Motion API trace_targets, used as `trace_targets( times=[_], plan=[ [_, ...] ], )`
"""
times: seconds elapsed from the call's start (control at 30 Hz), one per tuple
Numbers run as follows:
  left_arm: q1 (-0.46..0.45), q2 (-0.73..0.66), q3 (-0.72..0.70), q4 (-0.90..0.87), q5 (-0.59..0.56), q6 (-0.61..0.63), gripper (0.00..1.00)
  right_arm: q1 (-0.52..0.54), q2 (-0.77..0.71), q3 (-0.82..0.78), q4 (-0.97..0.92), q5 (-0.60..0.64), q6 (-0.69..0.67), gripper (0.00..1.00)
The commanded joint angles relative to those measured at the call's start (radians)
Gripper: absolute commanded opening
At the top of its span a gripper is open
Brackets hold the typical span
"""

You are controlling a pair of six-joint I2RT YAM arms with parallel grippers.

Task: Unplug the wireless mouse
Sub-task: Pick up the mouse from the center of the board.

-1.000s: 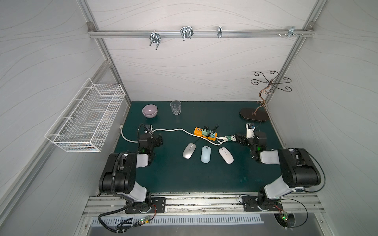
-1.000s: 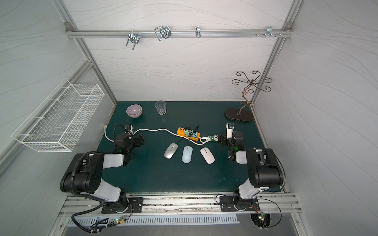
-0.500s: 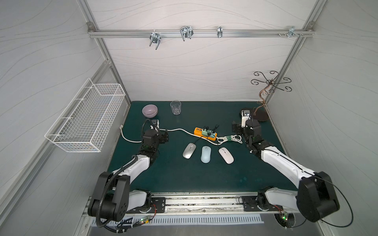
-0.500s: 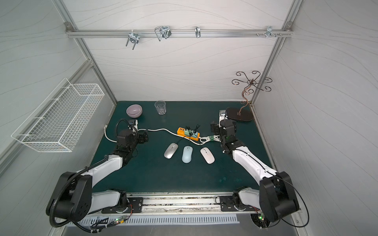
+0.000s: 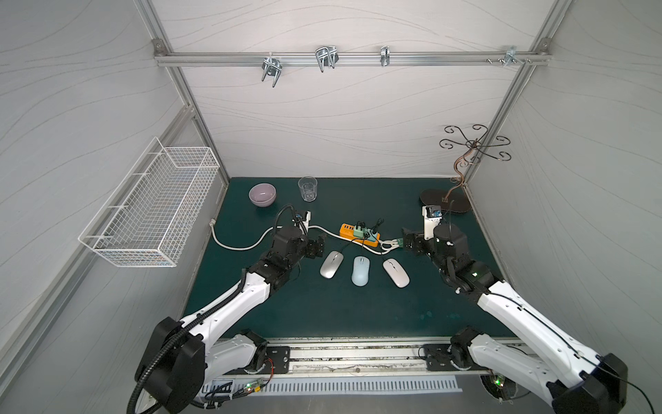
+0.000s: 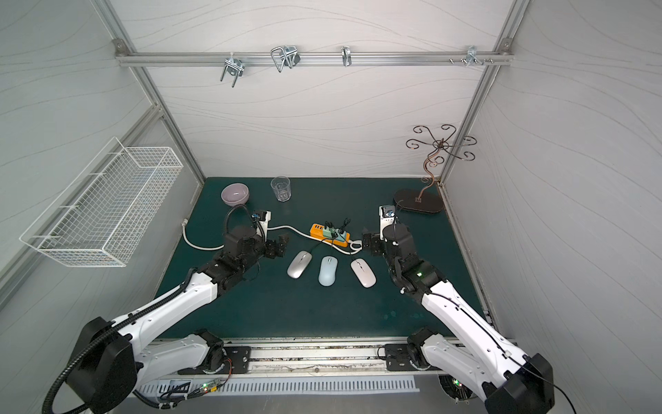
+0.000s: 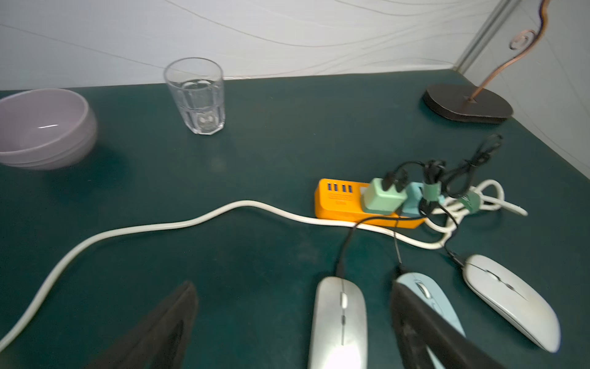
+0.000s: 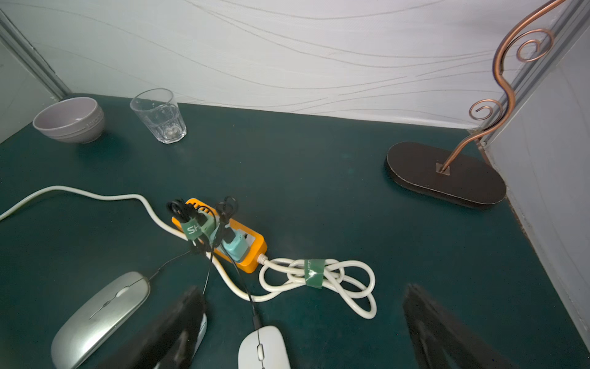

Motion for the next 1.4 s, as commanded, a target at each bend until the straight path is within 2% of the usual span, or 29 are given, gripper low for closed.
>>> trace_targets(
  times=[0.0,0.17,0.43,0.5,0.7,1.13,1.37],
  plan=[
    [-0.048,0.039,0.06,-0.119,0.018,-0.005,0.95,0.011,0.008,0.0,-0.067,-0.015,0.045,0.99],
    [-0.1,0.106,0.057,-0.155,0.025,0.036,0.93,0.015,0.025,0.032,-0.12,-0.097,0.105,0.99],
    [-0.117,0.216,0.045,-0.125,0.079,0.099,0.92,0.02,0.048,0.068,-0.223,-0.216,0.167,0.99],
    [-0.117,0.259,0.065,-0.141,0.093,0.111,0.92,0.021,0.045,0.061,-0.229,-0.217,0.168,0.99],
    [-0.13,0.379,0.143,-0.218,0.149,0.129,0.82,0.021,0.053,0.048,-0.241,-0.192,0.174,0.99],
    [-0.143,0.434,0.144,-0.203,0.058,0.119,0.82,0.021,0.062,0.041,-0.254,-0.207,0.179,0.99],
    [-0.143,0.466,0.162,-0.199,0.049,0.127,0.82,0.021,0.05,0.034,-0.264,-0.2,0.179,0.99]
  ],
)
